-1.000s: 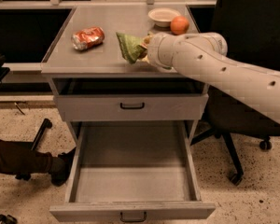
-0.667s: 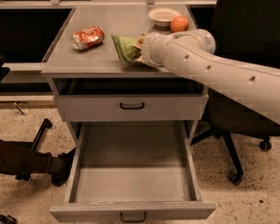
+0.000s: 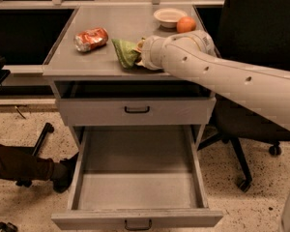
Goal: Pick green jalapeno chip bag from middle drawer and place on counter
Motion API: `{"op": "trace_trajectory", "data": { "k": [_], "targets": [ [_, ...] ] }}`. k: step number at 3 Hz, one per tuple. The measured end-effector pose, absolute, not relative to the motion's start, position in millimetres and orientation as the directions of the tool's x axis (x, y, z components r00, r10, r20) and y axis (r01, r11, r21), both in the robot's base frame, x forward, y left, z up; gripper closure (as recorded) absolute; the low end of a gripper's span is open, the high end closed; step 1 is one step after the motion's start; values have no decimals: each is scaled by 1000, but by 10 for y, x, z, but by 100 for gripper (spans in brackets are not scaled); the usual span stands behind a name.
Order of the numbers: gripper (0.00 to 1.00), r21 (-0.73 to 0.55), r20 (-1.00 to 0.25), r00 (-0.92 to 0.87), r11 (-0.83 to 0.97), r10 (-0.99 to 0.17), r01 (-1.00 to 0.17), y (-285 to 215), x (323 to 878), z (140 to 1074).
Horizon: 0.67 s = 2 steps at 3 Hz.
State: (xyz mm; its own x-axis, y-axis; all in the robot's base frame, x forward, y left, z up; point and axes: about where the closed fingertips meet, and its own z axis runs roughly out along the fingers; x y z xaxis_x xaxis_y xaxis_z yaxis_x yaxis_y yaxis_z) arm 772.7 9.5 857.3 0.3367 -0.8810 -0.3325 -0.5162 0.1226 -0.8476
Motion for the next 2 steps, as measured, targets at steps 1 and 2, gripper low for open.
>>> {"op": "trace_trajectory", "data": {
  "k": [1, 2],
  "targets": [
    [58, -848, -332, 337, 123, -881, -516, 95, 7727, 8573],
    [35, -848, -332, 337, 123, -881, -516, 95, 7727, 8573]
  ]
}}
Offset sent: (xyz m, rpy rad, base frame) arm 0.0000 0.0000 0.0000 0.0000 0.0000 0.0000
